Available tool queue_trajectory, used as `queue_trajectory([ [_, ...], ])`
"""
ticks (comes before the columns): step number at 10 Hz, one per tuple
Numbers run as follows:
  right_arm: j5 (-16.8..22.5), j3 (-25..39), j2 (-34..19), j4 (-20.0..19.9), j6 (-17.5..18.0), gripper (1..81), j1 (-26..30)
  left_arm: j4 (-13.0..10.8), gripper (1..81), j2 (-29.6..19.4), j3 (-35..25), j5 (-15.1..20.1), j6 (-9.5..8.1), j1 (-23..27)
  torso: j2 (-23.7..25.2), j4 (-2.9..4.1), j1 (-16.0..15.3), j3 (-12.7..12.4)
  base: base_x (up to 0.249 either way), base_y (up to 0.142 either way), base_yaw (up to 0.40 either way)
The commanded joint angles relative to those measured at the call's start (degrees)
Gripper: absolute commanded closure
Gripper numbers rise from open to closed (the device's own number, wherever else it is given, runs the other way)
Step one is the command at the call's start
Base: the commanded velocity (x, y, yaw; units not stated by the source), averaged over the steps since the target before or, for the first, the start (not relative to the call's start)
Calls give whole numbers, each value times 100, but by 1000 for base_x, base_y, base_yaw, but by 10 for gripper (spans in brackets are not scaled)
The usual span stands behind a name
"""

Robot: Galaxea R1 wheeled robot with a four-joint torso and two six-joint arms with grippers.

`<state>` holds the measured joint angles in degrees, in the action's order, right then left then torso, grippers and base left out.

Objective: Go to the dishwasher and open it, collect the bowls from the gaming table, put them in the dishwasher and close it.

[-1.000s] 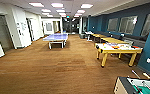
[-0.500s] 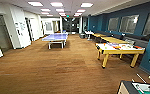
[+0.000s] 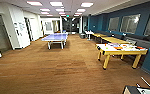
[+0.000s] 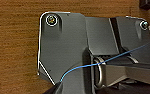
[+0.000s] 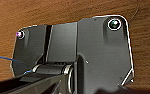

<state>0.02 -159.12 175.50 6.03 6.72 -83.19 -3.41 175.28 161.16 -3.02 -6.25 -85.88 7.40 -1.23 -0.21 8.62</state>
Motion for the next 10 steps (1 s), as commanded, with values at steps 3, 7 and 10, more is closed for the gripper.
queue_trajectory([
  [3, 349, -30, -82, -24, -20, 10, 316, 43, 10, -1, 21, 267, -7, 295, 0, 0, 0, 0, 162, 0, 0],
  [7, 384, 5, -223, -58, 5, 10, 246, 34, 10, -19, 21, 267, -7, 278, 0, 0, -2, 0, 161, 0, 0],
  [10, 419, 625, -660, -85, 49, 10, 149, 16, 10, -62, 21, 258, -7, 234, 0, 0, -2, 0, 160, 0, 0],
])
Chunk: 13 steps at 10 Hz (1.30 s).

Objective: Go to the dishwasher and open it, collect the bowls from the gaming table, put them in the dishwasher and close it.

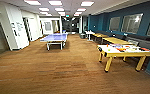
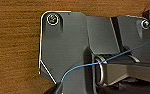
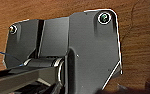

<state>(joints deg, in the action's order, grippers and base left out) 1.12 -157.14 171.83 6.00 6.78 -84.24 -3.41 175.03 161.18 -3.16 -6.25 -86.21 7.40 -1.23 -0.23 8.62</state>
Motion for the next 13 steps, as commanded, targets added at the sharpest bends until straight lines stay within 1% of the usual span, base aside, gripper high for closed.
queue_trajectory([
  [1, 301, 831, -513, -90, 43, 10, 245, 16, 10, -64, -7, 255, -7, 249, 0, 0, 0, 0, 160, 0, 0],
  [3, 310, 1309, -823, -90, 52, 10, 201, 7, 10, -196, -201, 254, -7, 223, 0, 0, 0, 0, 160, 62, 0],
  [5, 310, 1600, -963, -90, 52, 10, 174, 16, 10, -372, -482, 254, -7, 223, 0, 0, 0, 0, 161, 30, 0],
  [13, 301, 1494, -955, -90, 52, 10, 148, -19, 10, -363, -491, 254, -7, 223, 0, 0, 2, 0, 179, 0, 0],
])
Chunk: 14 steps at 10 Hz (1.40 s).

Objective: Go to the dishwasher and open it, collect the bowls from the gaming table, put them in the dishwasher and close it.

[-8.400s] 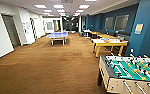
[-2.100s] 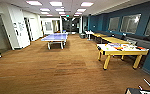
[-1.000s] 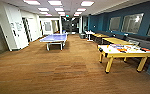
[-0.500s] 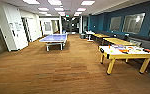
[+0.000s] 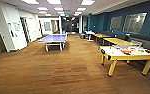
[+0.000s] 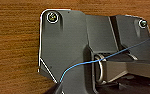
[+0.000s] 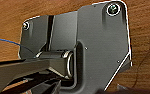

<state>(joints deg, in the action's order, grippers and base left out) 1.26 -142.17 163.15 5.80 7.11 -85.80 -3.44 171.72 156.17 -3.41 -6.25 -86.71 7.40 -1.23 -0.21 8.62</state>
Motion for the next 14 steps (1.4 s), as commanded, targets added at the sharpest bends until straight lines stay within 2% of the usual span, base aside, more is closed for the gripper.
queue_trajectory([
  [1, 288, -29, -69, -62, 19, 10, 304, -17, 10, -32, 10, 280, -7, 273, 0, 0, 0, 0, 190, 0, 0],
  [14, 261, -135, 71, -62, 10, 10, 330, -17, 10, 30, 27, 280, 1, 282, 0, 0, 0, 0, 201, 0, 0],
])
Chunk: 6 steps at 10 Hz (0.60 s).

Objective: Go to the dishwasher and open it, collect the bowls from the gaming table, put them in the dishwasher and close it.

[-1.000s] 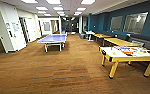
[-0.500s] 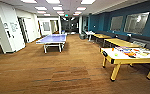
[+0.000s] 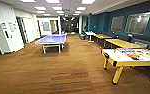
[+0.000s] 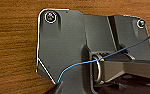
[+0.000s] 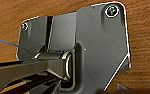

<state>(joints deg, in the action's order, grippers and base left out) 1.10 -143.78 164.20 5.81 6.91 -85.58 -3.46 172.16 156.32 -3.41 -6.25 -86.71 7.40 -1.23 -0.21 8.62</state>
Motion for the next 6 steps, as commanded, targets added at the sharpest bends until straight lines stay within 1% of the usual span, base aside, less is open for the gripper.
queue_trajectory([
  [1, 286, 26, -33, -45, 13, 10, 300, 29, 10, -23, 22, 271, 1, 282, 0, 0, 0, 0, 206, 0, 0],
  [6, 233, -9, -7, -10, -32, 10, 256, 30, 10, 3, 22, 280, 1, 282, 0, 0, 0, 0, 225, 0, 0],
])
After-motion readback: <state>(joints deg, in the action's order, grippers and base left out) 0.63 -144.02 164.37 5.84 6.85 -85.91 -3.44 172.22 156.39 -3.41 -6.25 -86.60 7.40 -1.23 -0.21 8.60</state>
